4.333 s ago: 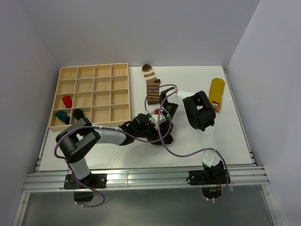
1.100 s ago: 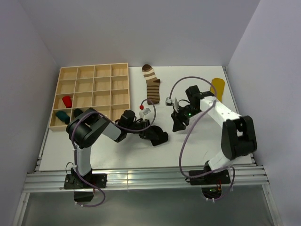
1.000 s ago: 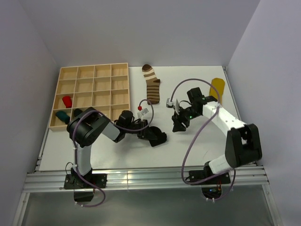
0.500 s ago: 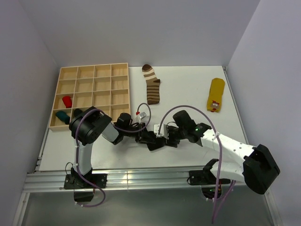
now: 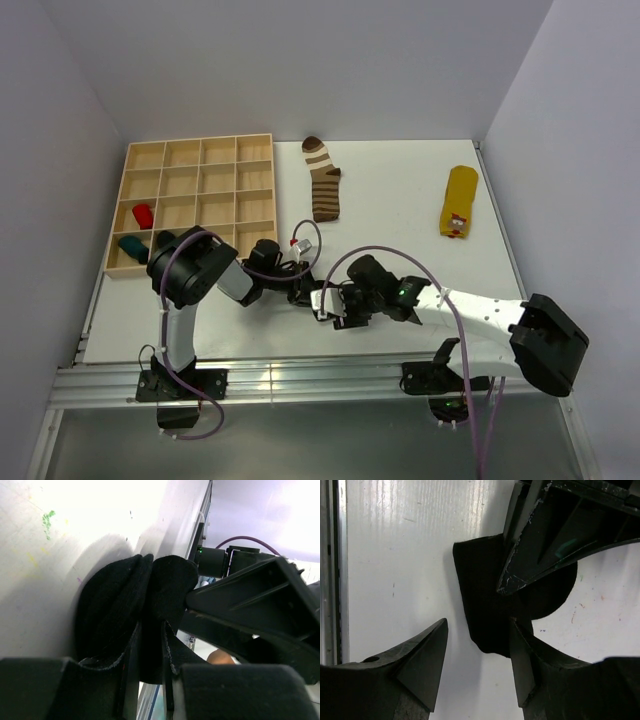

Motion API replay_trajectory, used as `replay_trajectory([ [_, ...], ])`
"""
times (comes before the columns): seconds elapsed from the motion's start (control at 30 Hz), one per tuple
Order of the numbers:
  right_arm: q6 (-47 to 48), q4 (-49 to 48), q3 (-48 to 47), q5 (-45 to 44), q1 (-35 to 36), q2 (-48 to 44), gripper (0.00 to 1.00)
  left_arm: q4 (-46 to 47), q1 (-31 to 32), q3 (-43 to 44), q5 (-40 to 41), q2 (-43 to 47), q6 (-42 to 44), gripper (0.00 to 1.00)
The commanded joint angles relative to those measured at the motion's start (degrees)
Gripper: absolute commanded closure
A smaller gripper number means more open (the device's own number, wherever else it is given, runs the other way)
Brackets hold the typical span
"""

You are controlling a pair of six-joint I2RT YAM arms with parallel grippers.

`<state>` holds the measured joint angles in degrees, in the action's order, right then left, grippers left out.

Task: Roll the socks
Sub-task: Roll the sock at the center of the board.

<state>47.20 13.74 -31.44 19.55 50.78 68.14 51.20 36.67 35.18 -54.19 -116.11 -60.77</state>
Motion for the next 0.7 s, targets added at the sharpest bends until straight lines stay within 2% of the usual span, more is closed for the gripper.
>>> replay_trajectory([
  [0.0,0.26,-3.28,-0.02,-3.72,1.86,2.69,0.42,-11.03,0.34,-1.96,2.34,-3.51,4.43,1.0],
  [0.23,-0.09,-2.31,-3.01,-8.65,4.58,8.67,0.44,-14.9,0.34,-0.64,1.37,-2.19,7.25,1.0],
  [0.33,-0.44,-1.78,-4.24,-8.48,5.11,10.6,0.52,-16.3,0.25,0.33,0.23,-1.75,8.29,1.0],
  [0.4,-0.27,-0.82,-4.5,-8.74,5.29,11.05,0.64,-18.58,0.34,1.12,0.75,-0.52,9.44,1.0],
  [0.47,0.08,-0.21,-4.07,-9.35,5.29,10.53,0.67,-24.62,0.07,2.87,2.51,2.29,12.86,0.95],
  [0.67,0.52,1.46,-2.57,-9.88,5.29,9.91,0.73,-34.22,-1.42,8.57,7.87,9.15,17.44,0.8],
])
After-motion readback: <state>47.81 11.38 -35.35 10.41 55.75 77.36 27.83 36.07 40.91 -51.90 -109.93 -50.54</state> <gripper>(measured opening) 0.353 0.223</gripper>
